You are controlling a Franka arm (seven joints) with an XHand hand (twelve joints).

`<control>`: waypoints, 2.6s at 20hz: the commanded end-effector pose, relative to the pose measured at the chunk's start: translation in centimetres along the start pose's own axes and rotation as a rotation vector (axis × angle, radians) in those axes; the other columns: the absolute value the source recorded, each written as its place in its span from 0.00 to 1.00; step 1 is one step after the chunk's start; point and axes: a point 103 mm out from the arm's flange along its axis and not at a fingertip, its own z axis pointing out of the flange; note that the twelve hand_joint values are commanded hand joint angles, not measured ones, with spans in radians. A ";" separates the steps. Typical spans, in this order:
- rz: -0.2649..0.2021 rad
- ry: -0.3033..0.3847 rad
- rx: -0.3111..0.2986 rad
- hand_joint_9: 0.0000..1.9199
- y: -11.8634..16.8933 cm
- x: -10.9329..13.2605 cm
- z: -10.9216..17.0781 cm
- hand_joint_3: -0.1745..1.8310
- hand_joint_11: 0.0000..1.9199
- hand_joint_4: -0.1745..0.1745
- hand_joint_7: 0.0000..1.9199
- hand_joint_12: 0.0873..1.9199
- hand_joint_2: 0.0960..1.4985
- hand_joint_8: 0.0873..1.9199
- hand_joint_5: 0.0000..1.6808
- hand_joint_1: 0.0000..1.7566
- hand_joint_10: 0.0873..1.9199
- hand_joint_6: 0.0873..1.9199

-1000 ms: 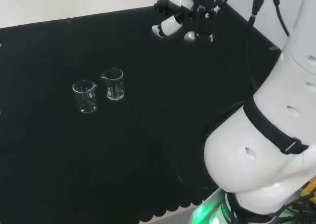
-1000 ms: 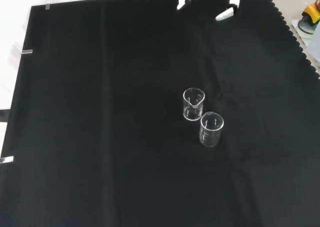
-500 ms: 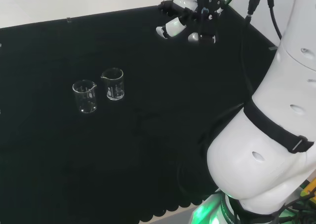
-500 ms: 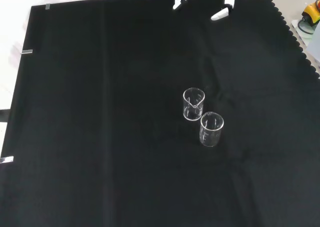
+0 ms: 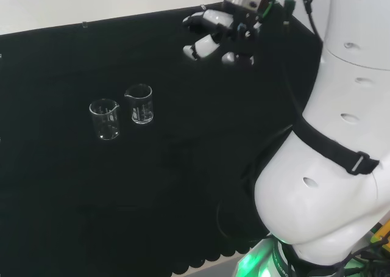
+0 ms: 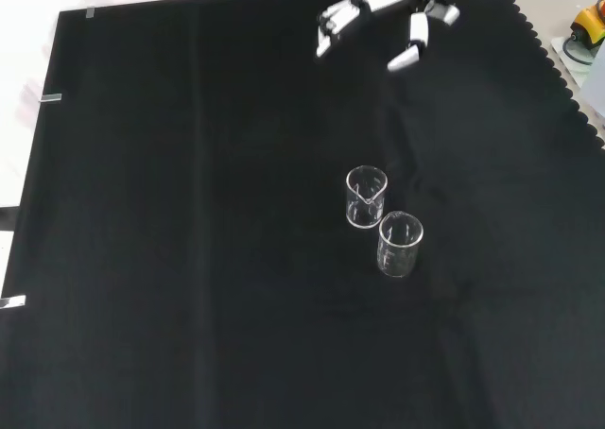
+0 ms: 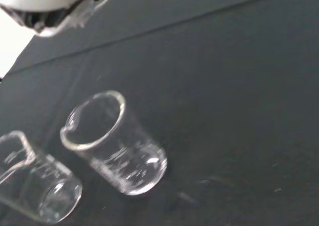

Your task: Pick up the beaker on the right.

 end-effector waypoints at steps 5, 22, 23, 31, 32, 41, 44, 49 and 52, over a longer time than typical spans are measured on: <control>-0.094 0.082 0.039 0.13 2.2 1.1 4.6 0.65 0.00 0.35 0.10 0.57 0.22 0.32 0.20 0.46 0.33 0.00; -0.192 0.204 0.096 0.15 2.5 0.8 8.3 0.65 0.00 0.34 0.12 0.58 0.20 0.31 0.20 0.47 0.32 0.00; -0.199 0.217 0.105 0.14 2.5 0.8 8.6 0.65 0.00 0.34 0.12 0.58 0.20 0.31 0.20 0.47 0.32 0.00; -0.231 0.326 0.110 0.15 2.7 0.4 10.9 0.65 0.00 0.34 0.11 0.58 0.18 0.30 0.19 0.46 0.31 0.00; -0.234 0.333 0.107 0.15 2.8 0.4 11.1 0.65 0.00 0.34 0.11 0.59 0.18 0.30 0.20 0.46 0.31 0.00; -0.251 0.367 0.097 0.15 3.4 0.4 12.9 0.64 0.00 0.35 0.12 0.59 0.18 0.31 0.21 0.49 0.31 0.00; -0.252 0.372 0.100 0.15 3.6 0.5 13.5 0.64 0.00 0.35 0.12 0.59 0.18 0.31 0.21 0.49 0.31 0.00; -0.259 0.369 0.110 0.16 4.0 0.7 14.2 0.65 0.00 0.35 0.13 0.59 0.18 0.31 0.22 0.50 0.31 0.00; -0.264 0.374 0.112 0.16 4.2 0.8 14.4 0.65 0.00 0.35 0.13 0.59 0.18 0.31 0.22 0.50 0.31 0.00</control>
